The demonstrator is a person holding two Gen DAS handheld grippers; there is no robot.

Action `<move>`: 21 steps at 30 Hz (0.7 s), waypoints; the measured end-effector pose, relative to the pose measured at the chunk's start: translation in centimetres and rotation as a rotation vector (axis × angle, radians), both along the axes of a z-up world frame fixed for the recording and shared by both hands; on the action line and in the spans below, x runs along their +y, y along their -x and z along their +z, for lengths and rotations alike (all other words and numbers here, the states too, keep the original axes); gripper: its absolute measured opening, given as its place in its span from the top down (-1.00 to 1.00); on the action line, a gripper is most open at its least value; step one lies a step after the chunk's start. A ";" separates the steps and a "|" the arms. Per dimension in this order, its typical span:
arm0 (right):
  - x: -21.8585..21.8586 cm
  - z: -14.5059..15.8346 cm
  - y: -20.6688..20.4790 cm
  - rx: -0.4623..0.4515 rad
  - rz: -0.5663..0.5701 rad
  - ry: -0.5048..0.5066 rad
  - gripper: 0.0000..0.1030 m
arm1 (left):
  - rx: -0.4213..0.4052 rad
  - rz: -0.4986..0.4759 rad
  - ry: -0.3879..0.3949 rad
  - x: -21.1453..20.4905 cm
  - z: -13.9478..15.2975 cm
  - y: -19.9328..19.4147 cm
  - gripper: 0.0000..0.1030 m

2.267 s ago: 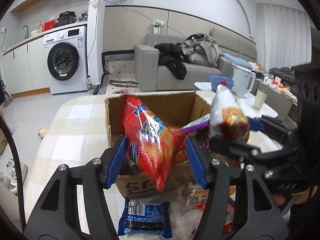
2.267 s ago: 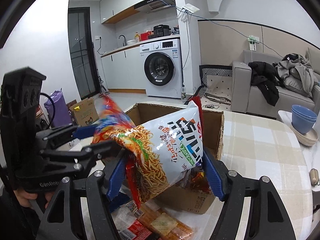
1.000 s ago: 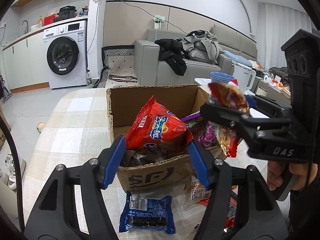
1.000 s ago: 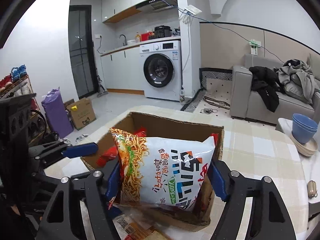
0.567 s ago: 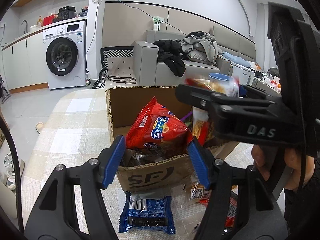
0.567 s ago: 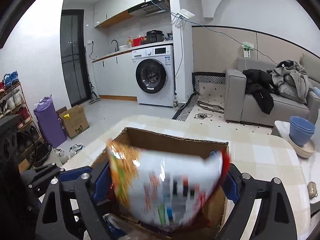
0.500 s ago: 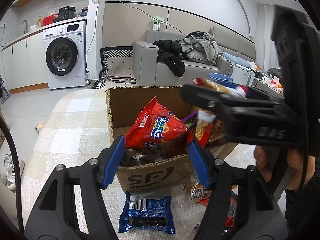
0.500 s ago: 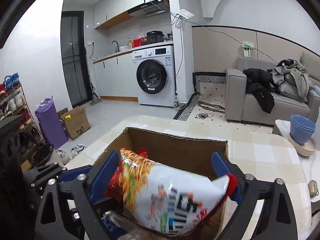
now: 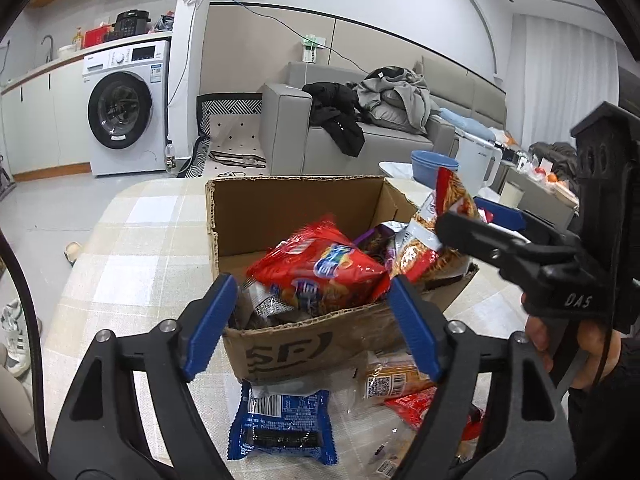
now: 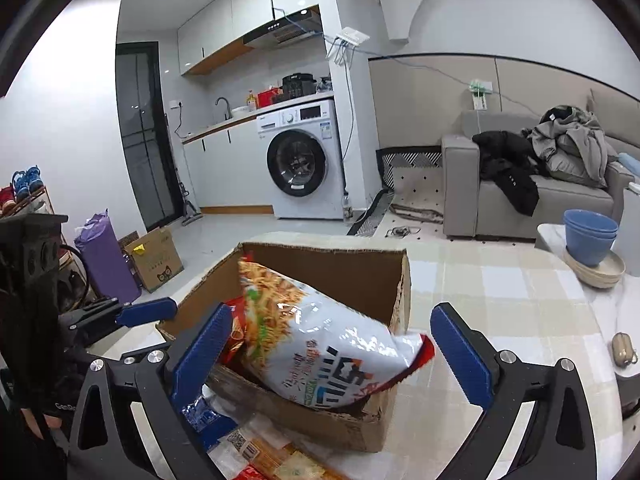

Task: Organize snacks
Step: 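Open both grippers to drop the red pack and noodle bag into the box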

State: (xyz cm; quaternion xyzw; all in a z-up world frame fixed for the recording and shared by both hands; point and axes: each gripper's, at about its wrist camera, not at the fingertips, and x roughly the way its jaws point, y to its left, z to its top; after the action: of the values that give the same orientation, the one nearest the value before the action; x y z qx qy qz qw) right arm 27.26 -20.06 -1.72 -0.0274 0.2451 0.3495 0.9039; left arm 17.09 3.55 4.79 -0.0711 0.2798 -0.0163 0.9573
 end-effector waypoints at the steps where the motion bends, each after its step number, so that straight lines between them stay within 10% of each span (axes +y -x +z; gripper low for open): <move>1: -0.1 -0.3 -0.1 0.006 0.007 -0.006 -0.92 | 0.002 0.001 -0.013 -0.2 0.0 0.0 -0.49; 8: 0.9 -0.7 0.7 -0.005 0.058 -0.010 -0.37 | -0.022 0.029 -0.029 0.0 0.7 1.1 -0.52; 21: 4.6 -2.7 1.0 -0.022 0.037 0.162 -0.57 | 0.016 0.050 -0.031 0.8 0.1 2.3 -0.52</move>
State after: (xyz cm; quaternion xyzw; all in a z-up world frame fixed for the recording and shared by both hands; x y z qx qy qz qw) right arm 26.27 -15.50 -4.41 -0.1088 0.2621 0.3450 0.8947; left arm 14.78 4.32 4.91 -0.0634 0.2856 0.0127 0.9562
